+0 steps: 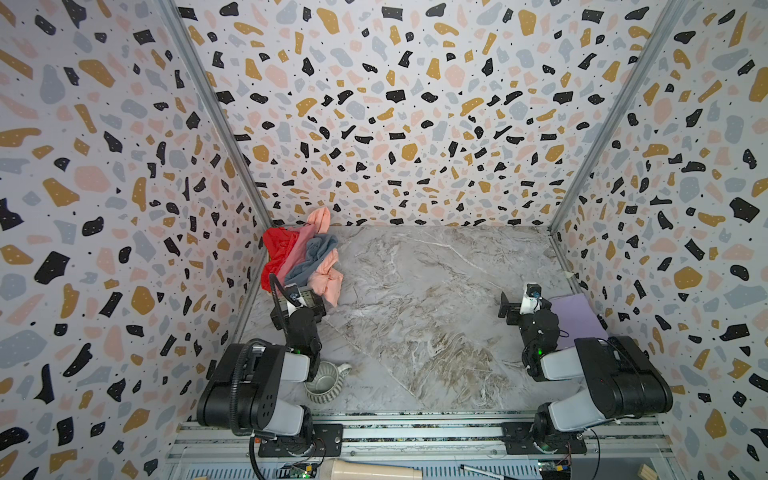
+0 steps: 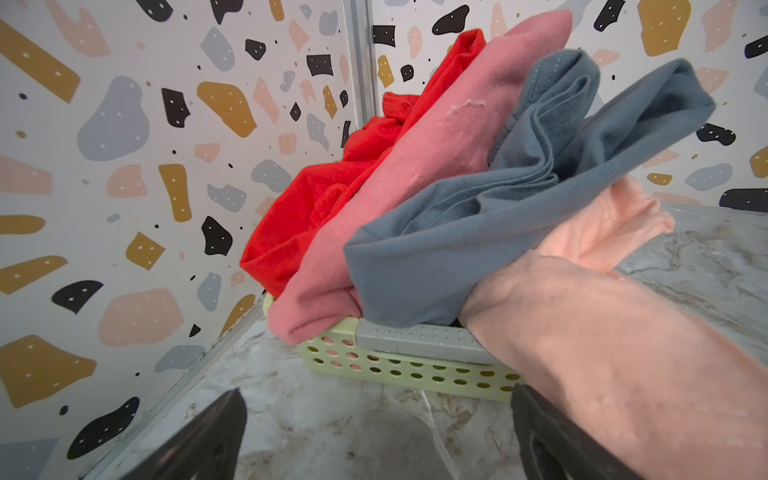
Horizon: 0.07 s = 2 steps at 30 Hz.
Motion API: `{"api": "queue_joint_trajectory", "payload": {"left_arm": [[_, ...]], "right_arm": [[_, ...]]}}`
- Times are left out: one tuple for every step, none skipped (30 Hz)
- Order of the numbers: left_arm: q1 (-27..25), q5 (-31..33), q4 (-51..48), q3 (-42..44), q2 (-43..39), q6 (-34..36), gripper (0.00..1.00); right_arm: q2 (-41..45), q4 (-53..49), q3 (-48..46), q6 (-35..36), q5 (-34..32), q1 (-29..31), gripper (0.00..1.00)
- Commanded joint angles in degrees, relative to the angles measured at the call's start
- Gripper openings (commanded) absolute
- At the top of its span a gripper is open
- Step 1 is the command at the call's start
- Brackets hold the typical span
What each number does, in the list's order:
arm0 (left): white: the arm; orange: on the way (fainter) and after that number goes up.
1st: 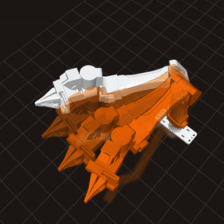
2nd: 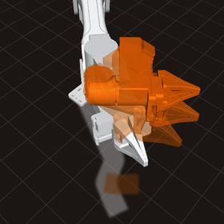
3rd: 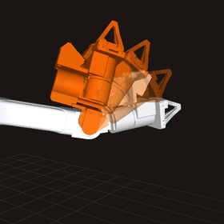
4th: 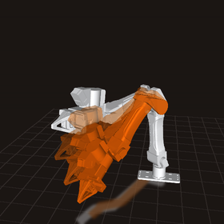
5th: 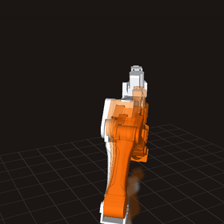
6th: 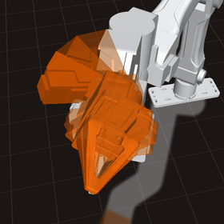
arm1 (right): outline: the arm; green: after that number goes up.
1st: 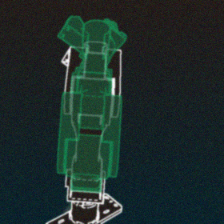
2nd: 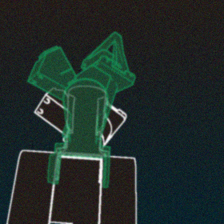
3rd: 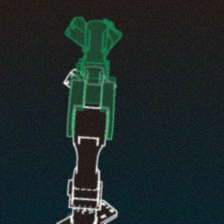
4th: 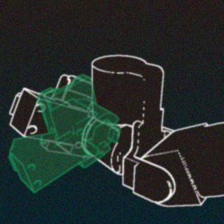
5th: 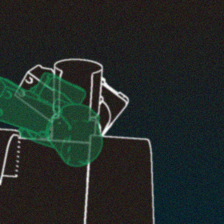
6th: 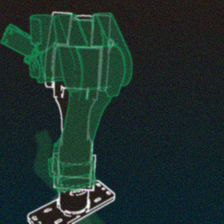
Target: Fold and stack the t-shirts
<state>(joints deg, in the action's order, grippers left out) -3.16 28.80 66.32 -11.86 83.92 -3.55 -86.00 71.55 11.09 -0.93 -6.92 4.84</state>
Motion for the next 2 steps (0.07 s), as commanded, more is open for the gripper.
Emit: {"api": "queue_joint_trajectory", "payload": {"left_arm": [[0.1, 0.6, 4.2, 0.7, -0.8, 0.6, 1.0], [0.1, 0.6, 4.2, 0.7, -0.8, 0.6, 0.99]], "right_arm": [[0.2, 0.7, 0.6, 0.4, -0.3, 0.1, 0.99], [0.3, 1.0, 0.4, 0.4, -0.4, 0.1, 0.99]]}}
